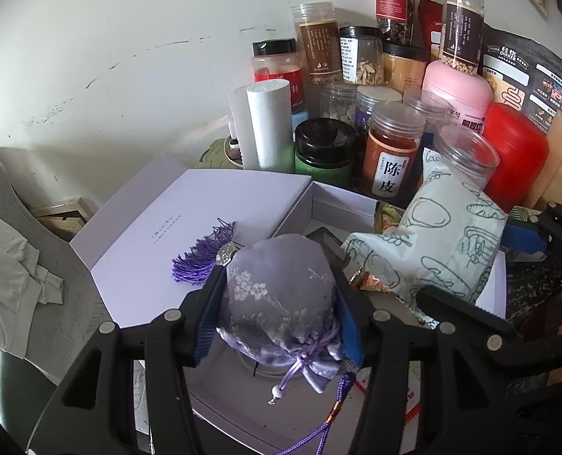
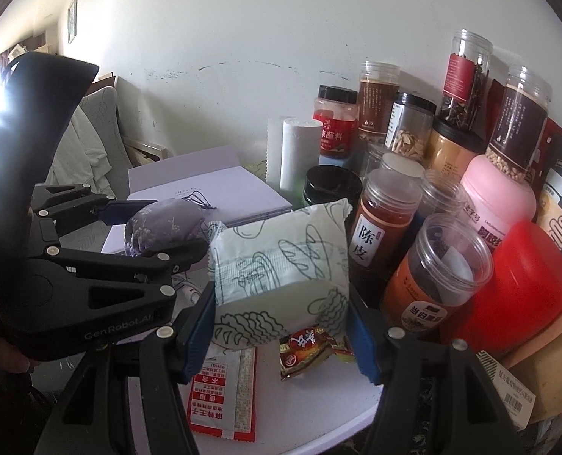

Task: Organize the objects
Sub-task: 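Lower pouch into box and open left gripper while right gripper releases tissue pack inside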

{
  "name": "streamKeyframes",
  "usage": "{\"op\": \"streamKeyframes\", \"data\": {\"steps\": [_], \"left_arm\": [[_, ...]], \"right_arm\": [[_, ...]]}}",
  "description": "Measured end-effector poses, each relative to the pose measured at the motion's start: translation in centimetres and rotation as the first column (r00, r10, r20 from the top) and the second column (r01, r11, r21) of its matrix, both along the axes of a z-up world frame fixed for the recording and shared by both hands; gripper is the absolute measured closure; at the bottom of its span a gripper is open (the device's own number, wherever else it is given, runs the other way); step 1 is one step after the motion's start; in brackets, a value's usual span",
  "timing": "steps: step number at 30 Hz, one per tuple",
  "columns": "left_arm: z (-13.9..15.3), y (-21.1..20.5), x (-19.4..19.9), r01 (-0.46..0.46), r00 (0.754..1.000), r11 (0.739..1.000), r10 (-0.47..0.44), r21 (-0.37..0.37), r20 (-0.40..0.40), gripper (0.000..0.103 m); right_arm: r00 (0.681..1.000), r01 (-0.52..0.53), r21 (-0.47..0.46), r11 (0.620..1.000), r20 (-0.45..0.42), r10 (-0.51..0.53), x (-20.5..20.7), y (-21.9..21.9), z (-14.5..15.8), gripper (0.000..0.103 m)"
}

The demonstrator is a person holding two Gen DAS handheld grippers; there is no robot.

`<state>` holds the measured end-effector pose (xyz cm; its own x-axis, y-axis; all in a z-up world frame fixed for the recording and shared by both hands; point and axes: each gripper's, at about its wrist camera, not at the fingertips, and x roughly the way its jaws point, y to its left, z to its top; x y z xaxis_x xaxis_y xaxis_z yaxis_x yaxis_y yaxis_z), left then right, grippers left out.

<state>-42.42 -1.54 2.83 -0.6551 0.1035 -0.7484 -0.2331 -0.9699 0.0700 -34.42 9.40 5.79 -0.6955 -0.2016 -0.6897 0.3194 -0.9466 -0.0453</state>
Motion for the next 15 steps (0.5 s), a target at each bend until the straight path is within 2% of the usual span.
{"op": "streamKeyframes", "data": {"steps": [15], "left_arm": [[-3.5,0.3,-1.4,0.003,0.998,0.999,0.0,-0.046,0.067,0.051]], "right_arm": [[0.995,0.011,-0.005,1.0,0.102,-0.011,-1.6,0.4,-3.4,0.04]]}}
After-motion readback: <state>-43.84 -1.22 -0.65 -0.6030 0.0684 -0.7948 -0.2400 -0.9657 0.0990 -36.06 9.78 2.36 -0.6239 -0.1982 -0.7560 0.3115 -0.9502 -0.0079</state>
